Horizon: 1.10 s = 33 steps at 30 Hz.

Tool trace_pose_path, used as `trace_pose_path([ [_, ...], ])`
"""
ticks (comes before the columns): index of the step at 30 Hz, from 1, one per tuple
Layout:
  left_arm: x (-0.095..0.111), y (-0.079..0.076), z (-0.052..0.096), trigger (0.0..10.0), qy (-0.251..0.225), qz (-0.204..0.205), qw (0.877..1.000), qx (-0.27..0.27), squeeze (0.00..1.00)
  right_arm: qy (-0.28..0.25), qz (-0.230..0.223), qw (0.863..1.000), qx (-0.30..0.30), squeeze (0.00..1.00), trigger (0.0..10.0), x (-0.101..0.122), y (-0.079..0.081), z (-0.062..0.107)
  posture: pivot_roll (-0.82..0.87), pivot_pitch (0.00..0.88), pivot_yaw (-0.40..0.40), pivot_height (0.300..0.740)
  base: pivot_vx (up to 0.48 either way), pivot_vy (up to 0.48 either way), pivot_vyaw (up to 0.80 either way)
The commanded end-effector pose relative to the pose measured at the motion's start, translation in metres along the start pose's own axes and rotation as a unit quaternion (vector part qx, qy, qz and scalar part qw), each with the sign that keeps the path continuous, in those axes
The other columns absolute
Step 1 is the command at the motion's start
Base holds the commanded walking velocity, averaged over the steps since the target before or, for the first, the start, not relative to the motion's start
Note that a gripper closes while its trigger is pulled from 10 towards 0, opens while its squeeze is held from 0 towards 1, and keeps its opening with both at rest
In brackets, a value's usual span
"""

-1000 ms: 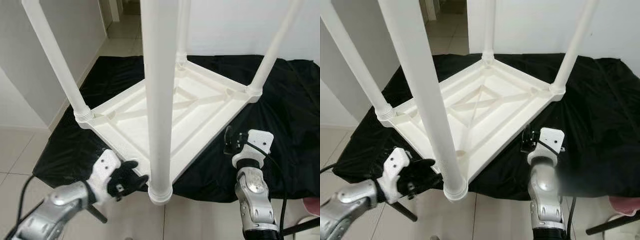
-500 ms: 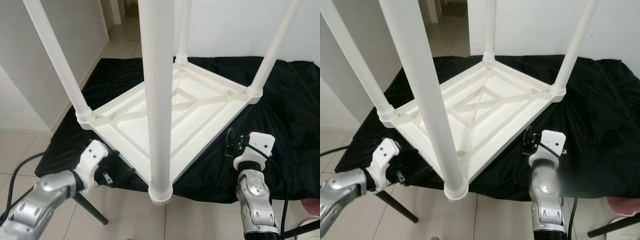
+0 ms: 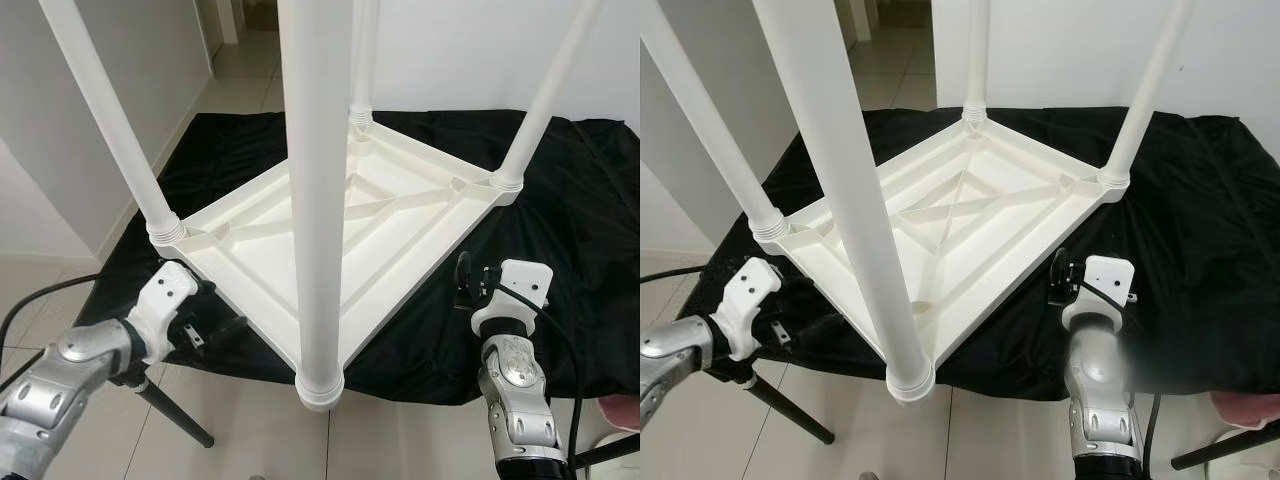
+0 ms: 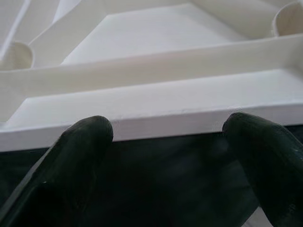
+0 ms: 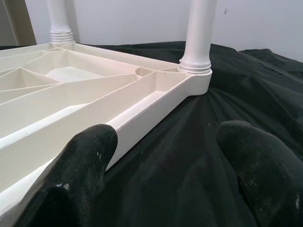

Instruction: Building children table

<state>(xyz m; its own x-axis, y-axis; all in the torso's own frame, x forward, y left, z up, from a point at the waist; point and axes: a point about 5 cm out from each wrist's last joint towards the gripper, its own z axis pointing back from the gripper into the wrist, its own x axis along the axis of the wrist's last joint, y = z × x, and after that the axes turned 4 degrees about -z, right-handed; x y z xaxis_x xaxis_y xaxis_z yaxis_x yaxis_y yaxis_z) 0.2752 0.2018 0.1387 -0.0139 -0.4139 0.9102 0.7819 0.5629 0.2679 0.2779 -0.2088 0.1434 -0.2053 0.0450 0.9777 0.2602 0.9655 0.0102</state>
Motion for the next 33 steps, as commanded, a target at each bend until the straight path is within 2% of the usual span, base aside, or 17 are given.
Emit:
trace_pose_path([
  [1,0.000,-0.012,0.006,10.0,0.006,-0.020,0.983,-0.184,0.00,0.004,-0.003,1.000,-0.001,0.00,10.0,-0.003,0.002,0.000,-0.02,0.093,0.078,0.740,0.000,0.000,0.00],
  [4,0.001,-0.011,0.004,10.0,0.015,-0.029,0.981,-0.194,0.00,0.002,-0.005,1.000,-0.001,0.00,10.0,-0.003,0.004,-0.002,-0.02,0.087,0.076,0.740,0.000,0.000,0.00],
  [5,0.001,-0.012,0.001,10.0,0.017,-0.034,0.979,-0.202,0.28,0.001,-0.005,1.000,0.000,0.00,10.0,-0.003,0.004,-0.003,-0.02,0.084,0.077,0.740,0.000,0.000,0.00],
  [7,0.001,-0.013,0.000,10.0,0.017,-0.037,0.977,-0.208,0.28,0.000,-0.005,1.000,0.000,0.00,10.0,-0.003,0.005,-0.004,-0.02,0.084,0.077,0.740,0.000,0.000,0.00],
  [8,0.002,-0.015,-0.003,10.0,0.017,-0.045,0.975,-0.219,1.00,-0.001,-0.005,1.000,0.001,0.00,10.0,-0.002,0.005,-0.005,-0.02,0.081,0.076,0.740,0.000,0.000,0.00],
  [12,0.003,-0.018,-0.006,10.0,0.016,-0.059,0.972,-0.229,1.00,-0.004,-0.006,1.000,0.002,0.00,10.0,-0.001,0.005,-0.008,-0.02,0.079,0.077,0.740,0.000,0.000,0.00],
  [13,0.003,-0.020,-0.006,10.0,0.018,-0.062,0.969,-0.240,0.00,-0.006,-0.006,1.000,0.001,0.00,10.0,0.000,0.005,-0.008,-0.02,0.081,0.079,0.740,0.000,0.000,0.00],
  [23,0.004,-0.023,-0.008,10.0,0.017,-0.074,0.964,-0.254,0.00,-0.006,-0.007,1.000,-0.002,0.00,10.0,-0.001,0.005,-0.007,-0.02,0.092,0.084,0.740,0.000,0.000,0.00],
  [25,0.006,-0.027,-0.010,10.0,0.016,-0.081,0.959,-0.273,0.00,-0.007,-0.008,1.000,-0.003,0.00,10.0,-0.001,0.005,-0.007,-0.02,0.099,0.094,0.740,0.000,0.000,0.00],
  [33,0.007,-0.034,-0.010,10.0,0.014,-0.087,0.949,-0.303,0.00,-0.005,-0.007,1.000,-0.010,0.00,10.0,-0.002,0.001,-0.004,-0.02,0.109,0.113,0.740,0.000,0.000,0.00],
])
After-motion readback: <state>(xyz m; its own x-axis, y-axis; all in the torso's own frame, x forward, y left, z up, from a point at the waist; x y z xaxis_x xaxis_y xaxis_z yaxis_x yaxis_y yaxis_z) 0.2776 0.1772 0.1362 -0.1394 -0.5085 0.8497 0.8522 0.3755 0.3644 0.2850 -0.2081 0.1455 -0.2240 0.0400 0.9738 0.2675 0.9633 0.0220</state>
